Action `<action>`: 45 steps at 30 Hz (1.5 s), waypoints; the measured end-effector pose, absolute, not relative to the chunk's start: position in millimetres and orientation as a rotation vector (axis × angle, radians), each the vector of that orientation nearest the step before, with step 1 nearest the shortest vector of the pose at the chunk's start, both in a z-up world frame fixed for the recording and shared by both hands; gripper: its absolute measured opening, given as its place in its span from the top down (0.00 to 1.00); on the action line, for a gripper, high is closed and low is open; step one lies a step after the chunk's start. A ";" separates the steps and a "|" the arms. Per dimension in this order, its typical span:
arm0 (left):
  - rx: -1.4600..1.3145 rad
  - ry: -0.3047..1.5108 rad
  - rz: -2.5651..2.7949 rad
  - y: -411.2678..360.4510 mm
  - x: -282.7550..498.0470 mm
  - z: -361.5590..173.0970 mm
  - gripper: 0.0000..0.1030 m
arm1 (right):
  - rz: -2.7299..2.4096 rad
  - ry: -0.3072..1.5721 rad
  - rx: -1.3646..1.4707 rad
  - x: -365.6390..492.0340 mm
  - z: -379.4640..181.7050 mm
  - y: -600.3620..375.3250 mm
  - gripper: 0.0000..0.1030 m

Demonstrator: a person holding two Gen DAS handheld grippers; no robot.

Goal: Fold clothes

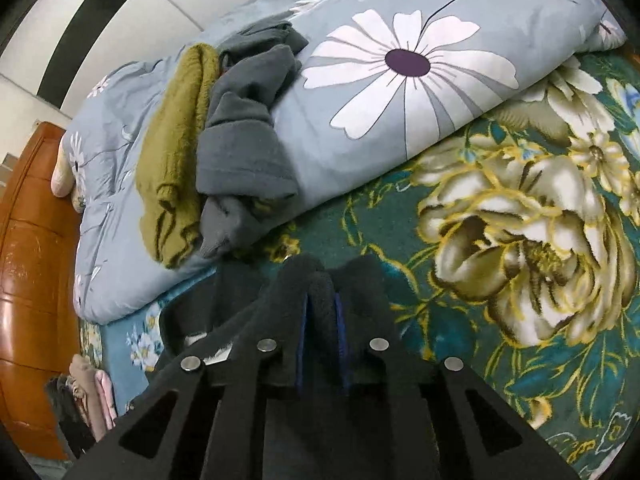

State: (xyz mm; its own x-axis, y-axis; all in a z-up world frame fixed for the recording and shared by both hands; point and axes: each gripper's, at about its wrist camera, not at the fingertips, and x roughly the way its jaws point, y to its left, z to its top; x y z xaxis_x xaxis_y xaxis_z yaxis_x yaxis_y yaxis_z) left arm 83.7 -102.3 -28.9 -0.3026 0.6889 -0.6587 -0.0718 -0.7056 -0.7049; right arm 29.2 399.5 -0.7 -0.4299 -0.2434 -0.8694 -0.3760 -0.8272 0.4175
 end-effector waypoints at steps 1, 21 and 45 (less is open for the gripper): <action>-1.455 -0.808 2.015 -99.8 87.4 -29.3 0.40 | 2.433 0.891 -1.633 30.5 -0.3 399.0 0.86; -1.671 -0.412 2.187 -52.1 104.5 -31.8 0.78 | 2.458 0.884 -1.693 36.0 0.0 379.1 0.81; -1.574 -0.887 2.214 -126.7 78.4 -42.7 0.89 | 2.441 0.825 -1.536 21.3 -1.3 404.9 0.93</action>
State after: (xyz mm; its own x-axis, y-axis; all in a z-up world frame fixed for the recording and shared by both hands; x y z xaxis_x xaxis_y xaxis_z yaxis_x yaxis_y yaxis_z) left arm 78.4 -126.7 -42.7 -0.3652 0.5521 -0.7495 0.1185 -0.7710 -0.6257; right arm 21.3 404.9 -1.3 -0.4684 -0.1650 -0.8680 -0.3953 -0.8394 0.3729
